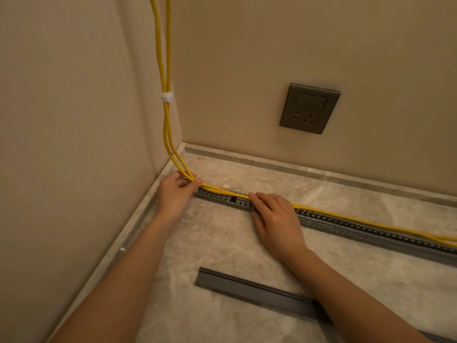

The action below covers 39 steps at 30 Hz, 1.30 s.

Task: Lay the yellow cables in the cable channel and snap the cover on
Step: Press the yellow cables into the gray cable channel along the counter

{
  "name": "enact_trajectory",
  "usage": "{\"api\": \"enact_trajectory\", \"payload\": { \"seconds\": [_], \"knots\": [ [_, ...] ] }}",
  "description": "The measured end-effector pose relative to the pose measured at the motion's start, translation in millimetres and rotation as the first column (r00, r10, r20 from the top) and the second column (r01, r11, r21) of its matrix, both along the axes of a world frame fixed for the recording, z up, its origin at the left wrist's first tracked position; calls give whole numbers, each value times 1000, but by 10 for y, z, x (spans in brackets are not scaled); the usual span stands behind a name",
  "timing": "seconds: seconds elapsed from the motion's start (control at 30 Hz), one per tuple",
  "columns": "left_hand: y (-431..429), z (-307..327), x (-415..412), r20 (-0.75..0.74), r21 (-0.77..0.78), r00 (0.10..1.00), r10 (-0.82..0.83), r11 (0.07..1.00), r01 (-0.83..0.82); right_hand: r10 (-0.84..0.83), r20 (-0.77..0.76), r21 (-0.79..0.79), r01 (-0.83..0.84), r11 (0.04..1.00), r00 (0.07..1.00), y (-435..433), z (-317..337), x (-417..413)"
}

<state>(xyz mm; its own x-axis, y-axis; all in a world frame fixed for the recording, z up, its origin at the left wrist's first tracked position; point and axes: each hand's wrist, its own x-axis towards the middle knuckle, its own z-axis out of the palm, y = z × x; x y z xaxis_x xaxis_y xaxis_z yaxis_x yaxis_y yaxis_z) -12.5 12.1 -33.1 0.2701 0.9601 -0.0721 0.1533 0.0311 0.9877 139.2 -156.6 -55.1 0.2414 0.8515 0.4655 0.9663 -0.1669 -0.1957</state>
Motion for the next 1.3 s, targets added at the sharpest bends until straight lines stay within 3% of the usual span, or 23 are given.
{"api": "enact_trajectory", "payload": {
  "seconds": [0.1,0.3,0.43,0.7,0.83,0.93,1.0,1.07,1.17,1.23,1.3],
  "knots": [
    [9,26,38,26,-20,999,19,1000,-18,-13,-1,-15,13,1000,1000,-4,-10,2],
    [36,149,73,269,-152,963,-14,987,57,-10,21,-19,10,1000,1000,-9,-2,11],
    [60,217,96,352,-164,935,-41,981,105,-10,19,-42,10,999,1000,-17,-4,8],
    [54,32,-6,114,-36,991,-73,996,77,-1,27,-58,3,998,1000,-1,-23,12],
    [42,-36,-39,64,22,995,-70,997,69,-7,29,-76,10,997,1000,0,-14,7],
    [10,-43,26,39,49,999,4,999,-6,-4,29,-99,6,995,1000,-5,-1,-1],
    [-60,-36,76,-14,145,991,137,980,-133,14,17,-96,-12,995,1000,-11,4,-1],
    [-182,-36,81,-105,434,950,294,873,-222,28,6,-70,-27,997,1000,-18,7,1],
    [-385,-64,77,-197,833,942,271,554,15,39,27,-32,-38,999,999,-23,1,6],
    [-448,-106,95,-379,874,914,147,381,302,50,34,-22,-49,999,998,-25,-3,7],
    [-454,-143,86,-560,789,824,82,356,501,60,43,-18,-59,998,997,-28,-3,5]
  ]
}}
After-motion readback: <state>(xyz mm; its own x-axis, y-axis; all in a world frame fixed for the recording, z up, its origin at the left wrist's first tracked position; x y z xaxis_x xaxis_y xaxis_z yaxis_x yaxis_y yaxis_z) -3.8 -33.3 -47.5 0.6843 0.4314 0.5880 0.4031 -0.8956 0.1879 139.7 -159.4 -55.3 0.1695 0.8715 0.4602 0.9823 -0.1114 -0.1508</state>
